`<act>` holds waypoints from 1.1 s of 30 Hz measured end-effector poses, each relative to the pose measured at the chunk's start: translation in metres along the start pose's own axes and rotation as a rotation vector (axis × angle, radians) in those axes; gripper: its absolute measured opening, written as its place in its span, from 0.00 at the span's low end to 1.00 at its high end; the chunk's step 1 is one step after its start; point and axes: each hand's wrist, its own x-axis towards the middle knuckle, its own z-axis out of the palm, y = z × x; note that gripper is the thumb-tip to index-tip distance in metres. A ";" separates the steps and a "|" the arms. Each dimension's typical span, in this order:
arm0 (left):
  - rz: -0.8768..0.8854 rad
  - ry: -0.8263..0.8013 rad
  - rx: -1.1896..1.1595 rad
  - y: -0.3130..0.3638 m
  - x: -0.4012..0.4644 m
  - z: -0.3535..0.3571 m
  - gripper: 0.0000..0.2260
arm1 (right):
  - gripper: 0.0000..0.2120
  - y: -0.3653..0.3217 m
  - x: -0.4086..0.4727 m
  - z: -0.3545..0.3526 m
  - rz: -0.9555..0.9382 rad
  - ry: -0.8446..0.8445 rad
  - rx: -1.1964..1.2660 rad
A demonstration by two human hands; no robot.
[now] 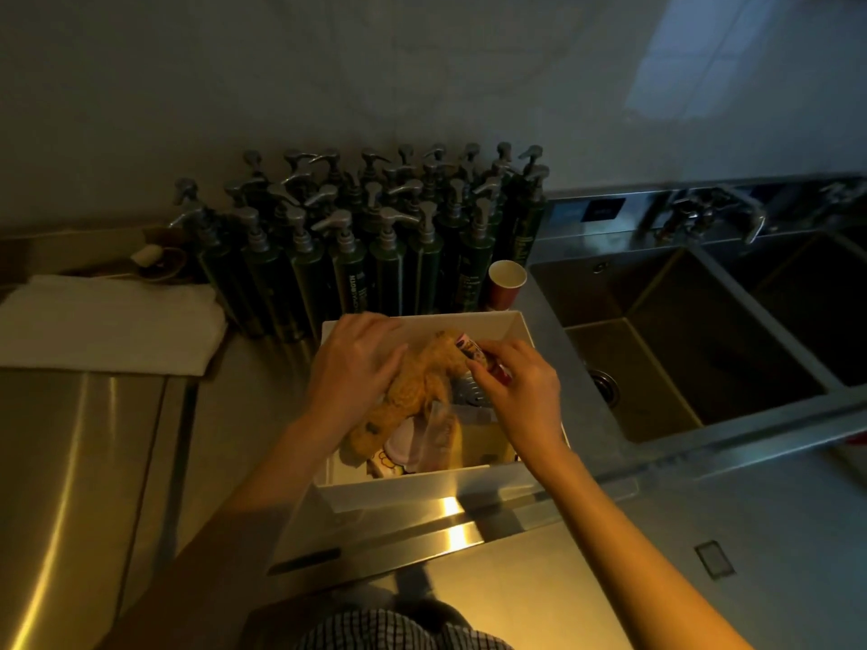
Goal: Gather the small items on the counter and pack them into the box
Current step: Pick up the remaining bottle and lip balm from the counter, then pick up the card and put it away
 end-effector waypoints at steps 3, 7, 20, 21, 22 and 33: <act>-0.012 -0.020 -0.009 -0.009 -0.005 -0.001 0.18 | 0.12 0.005 0.003 0.006 0.041 -0.029 -0.068; -0.021 -0.024 -0.017 -0.016 -0.010 -0.006 0.20 | 0.14 0.005 0.014 0.010 0.079 -0.062 -0.108; -0.058 0.118 0.276 -0.021 -0.029 -0.046 0.18 | 0.23 -0.088 0.011 0.040 -0.290 -0.115 -0.109; -0.087 0.129 0.300 -0.022 -0.036 -0.050 0.19 | 0.23 -0.095 0.009 0.047 -0.337 -0.114 -0.120; -0.122 0.144 0.316 -0.024 -0.044 -0.054 0.19 | 0.22 -0.102 0.005 0.055 -0.376 -0.118 -0.128; -0.392 0.341 0.558 -0.071 -0.166 -0.118 0.15 | 0.23 -0.152 -0.036 0.126 -0.605 -0.345 -0.130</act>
